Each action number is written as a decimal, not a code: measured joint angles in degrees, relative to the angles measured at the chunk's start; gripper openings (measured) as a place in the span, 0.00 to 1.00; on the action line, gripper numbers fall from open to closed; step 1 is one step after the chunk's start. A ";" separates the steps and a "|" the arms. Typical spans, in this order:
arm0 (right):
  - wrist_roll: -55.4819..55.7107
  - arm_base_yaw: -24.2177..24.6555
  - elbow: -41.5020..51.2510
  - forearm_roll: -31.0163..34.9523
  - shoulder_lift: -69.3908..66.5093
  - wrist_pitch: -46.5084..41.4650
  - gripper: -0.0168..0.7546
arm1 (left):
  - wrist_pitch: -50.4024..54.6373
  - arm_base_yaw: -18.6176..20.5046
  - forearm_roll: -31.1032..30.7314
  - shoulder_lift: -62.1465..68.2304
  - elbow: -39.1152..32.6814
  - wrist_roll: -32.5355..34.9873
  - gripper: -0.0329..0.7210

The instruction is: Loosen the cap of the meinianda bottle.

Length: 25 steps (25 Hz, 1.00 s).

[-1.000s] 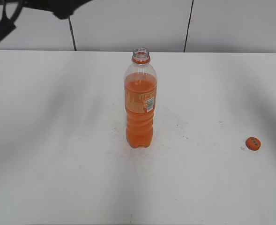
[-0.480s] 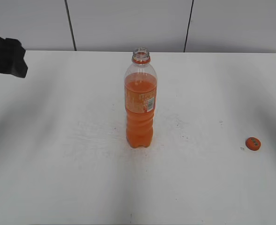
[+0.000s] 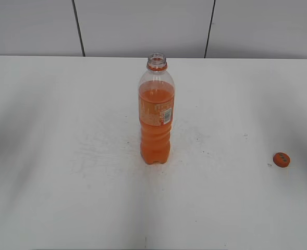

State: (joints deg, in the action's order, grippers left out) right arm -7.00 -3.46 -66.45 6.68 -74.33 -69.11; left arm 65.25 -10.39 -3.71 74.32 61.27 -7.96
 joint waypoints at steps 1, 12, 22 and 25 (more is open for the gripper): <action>0.08 0.00 2.50 -0.05 1.63 -0.02 0.59 | 0.48 0.00 0.00 -2.04 -1.88 0.00 0.83; 0.10 0.00 27.90 -1.05 30.58 -0.33 0.59 | -6.04 0.00 -0.04 -40.43 -22.75 3.64 0.83; -2.94 0.00 38.09 -1.55 58.37 1.10 0.59 | -6.02 0.00 6.31 -68.21 -28.50 14.82 0.82; -4.82 0.00 38.98 -1.91 66.07 3.86 0.59 | -5.96 0.00 7.59 -72.79 -28.50 15.50 0.82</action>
State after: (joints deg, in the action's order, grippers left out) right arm -11.83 -3.46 -27.47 4.78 -8.26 -65.25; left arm 59.29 -10.39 3.88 1.54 32.78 7.54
